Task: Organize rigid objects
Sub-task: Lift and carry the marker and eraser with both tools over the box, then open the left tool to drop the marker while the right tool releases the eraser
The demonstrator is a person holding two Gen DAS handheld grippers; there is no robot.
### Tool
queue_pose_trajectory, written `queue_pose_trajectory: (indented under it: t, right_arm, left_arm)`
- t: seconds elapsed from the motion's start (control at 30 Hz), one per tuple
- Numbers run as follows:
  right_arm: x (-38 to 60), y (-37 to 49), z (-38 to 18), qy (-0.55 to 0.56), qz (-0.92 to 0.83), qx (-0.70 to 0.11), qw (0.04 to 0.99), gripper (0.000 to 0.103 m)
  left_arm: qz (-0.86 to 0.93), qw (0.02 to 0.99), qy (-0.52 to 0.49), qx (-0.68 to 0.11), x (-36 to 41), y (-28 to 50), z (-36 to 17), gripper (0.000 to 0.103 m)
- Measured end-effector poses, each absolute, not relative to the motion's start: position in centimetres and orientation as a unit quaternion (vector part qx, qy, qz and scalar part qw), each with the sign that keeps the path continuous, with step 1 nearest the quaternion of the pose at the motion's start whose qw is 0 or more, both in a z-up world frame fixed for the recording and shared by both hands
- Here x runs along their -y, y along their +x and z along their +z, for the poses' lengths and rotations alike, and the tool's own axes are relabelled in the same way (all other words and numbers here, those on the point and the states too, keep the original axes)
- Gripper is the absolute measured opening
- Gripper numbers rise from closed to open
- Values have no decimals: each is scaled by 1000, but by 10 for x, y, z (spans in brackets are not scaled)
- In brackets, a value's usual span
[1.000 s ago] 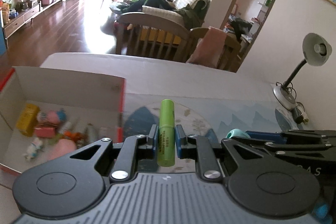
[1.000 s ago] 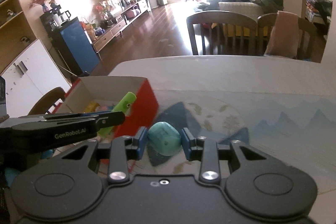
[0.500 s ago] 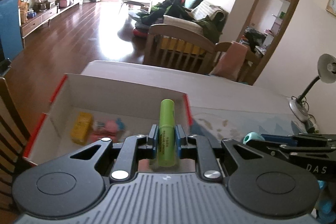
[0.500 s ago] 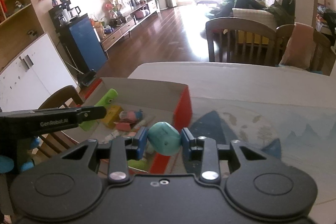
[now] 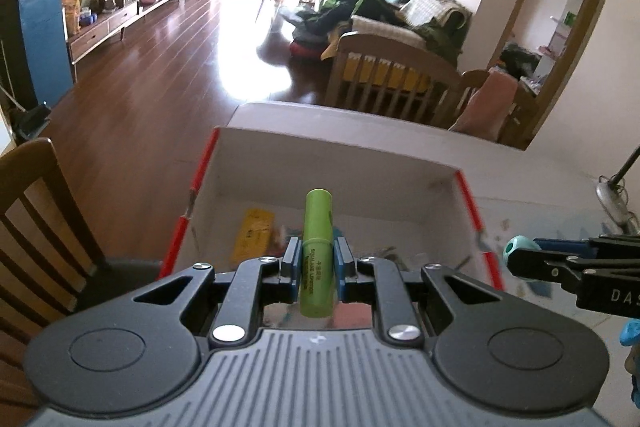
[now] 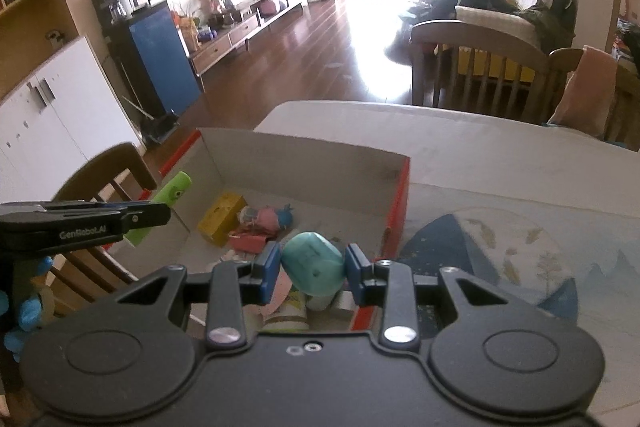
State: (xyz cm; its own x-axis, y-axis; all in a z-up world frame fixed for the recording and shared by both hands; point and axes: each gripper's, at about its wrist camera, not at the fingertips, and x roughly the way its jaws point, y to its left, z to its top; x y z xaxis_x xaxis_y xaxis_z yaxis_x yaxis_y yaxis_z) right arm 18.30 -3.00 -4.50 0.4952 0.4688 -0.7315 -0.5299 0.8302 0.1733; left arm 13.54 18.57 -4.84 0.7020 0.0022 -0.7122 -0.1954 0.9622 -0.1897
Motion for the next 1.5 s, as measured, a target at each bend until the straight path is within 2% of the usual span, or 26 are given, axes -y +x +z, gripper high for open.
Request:
queue_pose_trajectory:
  t: [0.27,0.67,1.5]
  right_arm:
    - [-5,210,-78,-64,268,-432,859,34]
    - [-37,229,-118,-107,262,-456,844,34]
    - [-52,230,-128,-136,267,-482,823,35]
  left_arm:
    - [46,897,-110,-425,-195,152,-89,16]
    - [45,893,-86,-439,-203,183,-110,16]
    - [21,850,-58,-524,-203,212,-137,16]
